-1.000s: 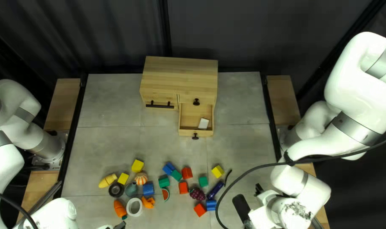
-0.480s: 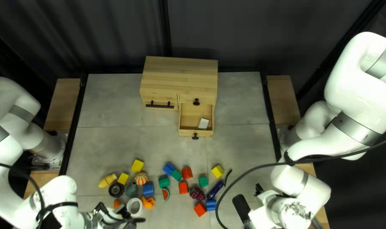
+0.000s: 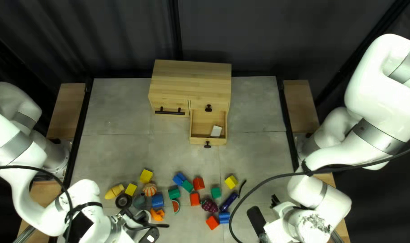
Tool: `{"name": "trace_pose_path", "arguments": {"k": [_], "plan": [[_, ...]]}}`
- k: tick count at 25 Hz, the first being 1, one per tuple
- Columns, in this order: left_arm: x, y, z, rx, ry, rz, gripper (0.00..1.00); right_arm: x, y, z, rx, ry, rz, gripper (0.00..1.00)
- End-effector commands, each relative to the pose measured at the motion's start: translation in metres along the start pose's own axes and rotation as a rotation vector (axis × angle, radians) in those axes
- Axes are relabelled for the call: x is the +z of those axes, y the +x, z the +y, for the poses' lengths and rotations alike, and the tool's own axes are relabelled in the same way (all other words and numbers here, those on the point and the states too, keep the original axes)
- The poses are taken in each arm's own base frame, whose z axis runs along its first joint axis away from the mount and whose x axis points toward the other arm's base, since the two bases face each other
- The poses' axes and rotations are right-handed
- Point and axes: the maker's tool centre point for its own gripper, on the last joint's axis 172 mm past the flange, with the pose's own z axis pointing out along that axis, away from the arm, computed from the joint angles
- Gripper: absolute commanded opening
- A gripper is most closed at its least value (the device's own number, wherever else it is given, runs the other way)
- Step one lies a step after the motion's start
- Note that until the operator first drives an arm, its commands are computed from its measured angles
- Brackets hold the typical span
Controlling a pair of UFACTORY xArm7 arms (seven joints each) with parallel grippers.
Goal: Open drawers and place objects into drawer and close
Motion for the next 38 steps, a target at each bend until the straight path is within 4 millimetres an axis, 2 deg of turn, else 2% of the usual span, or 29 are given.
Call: {"name": "trace_pose_path", "arguments": {"k": [1,9,16,27,38], "plan": [[0.011,-0.002,-0.009,-0.011,-0.013,-0.022,1.0,0.0,0.0,0.0,0.0,0.0,0.0,1.0],[0.032,-0.005,-0.017,-0.05,-0.042,-0.032,1.0,0.0,0.0,0.0,0.0,0.0,0.0,1.0],[0.035,-0.01,-0.018,-0.099,-0.06,-0.026,1.0,0.0,0.0,0.0,0.0,0.0,0.0,1.0],[0.038,-0.015,-0.028,-0.302,-0.055,-0.037,1.0,0.0,0.0,0.0,0.0,0.0,0.0,1.0],[0.047,-0.022,-0.026,-0.374,-0.045,-0.028,1.0,0.0,0.0,0.0,0.0,0.0,0.0,1.0]]}}
